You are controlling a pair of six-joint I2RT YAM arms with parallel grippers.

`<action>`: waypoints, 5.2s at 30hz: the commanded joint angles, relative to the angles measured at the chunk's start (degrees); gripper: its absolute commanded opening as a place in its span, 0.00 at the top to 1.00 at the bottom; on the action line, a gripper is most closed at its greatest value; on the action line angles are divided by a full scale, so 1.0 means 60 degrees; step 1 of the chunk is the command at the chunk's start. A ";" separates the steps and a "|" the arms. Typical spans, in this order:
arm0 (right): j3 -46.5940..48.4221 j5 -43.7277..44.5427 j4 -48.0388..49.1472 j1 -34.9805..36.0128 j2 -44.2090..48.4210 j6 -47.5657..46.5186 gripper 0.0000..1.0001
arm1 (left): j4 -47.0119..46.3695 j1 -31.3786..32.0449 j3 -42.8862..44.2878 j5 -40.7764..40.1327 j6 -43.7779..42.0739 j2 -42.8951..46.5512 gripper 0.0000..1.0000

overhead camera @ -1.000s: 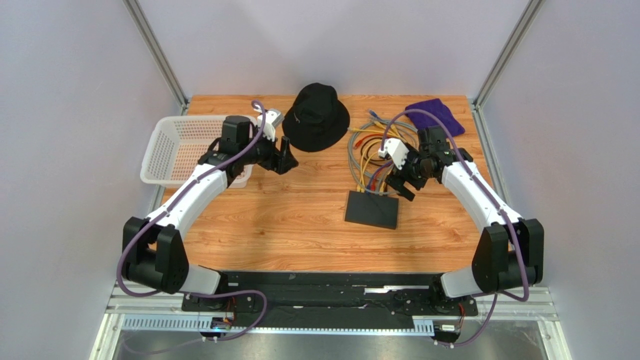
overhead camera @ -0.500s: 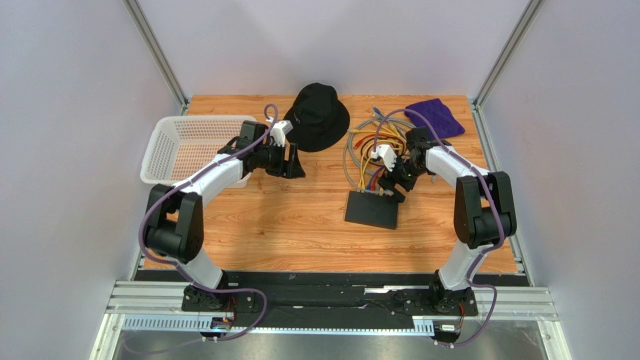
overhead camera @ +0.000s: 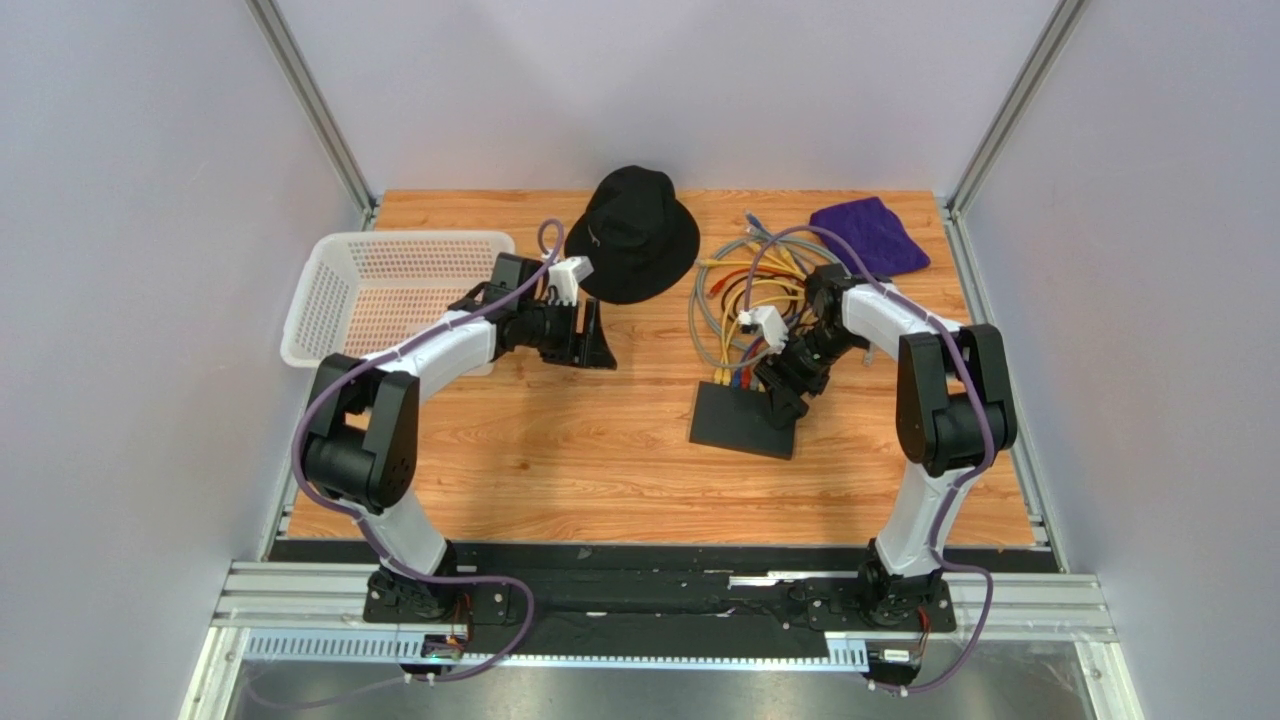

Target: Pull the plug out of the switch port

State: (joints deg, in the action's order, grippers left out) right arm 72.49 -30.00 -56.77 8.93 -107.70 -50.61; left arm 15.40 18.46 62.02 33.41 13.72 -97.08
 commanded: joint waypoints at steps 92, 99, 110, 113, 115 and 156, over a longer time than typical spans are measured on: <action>0.5816 -0.0230 -0.5791 0.1705 0.1193 0.0420 0.14 | 0.2530 0.0293 0.1849 0.0350 -0.1378 -0.0225 0.59; 0.6712 -0.0318 -0.5187 0.1705 0.0212 0.1462 0.17 | 0.2678 0.0220 0.2218 0.0657 -0.1451 -0.0666 0.48; 0.7004 0.0956 -0.4625 0.2130 -0.1238 0.1024 0.22 | 0.2414 -0.0557 0.0783 0.0278 -0.1860 0.0594 0.38; 0.7035 0.1131 -0.4805 0.2159 -0.1415 0.0935 0.22 | 0.2531 -0.0644 0.0796 0.0276 -0.1686 0.0346 0.39; 0.6904 0.1395 -0.4907 0.2261 -0.1488 0.0862 0.23 | 0.2400 -0.0659 0.0767 0.0408 -0.1583 0.0344 0.39; 0.7505 0.4059 0.1856 -0.0125 -0.2352 0.6911 1.00 | 0.2809 -0.0674 0.0269 0.0174 -0.2168 0.0755 0.41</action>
State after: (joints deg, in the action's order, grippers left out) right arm 121.56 -16.51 -60.40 9.89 -123.20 -16.05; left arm 30.46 14.57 62.50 34.35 2.63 -94.24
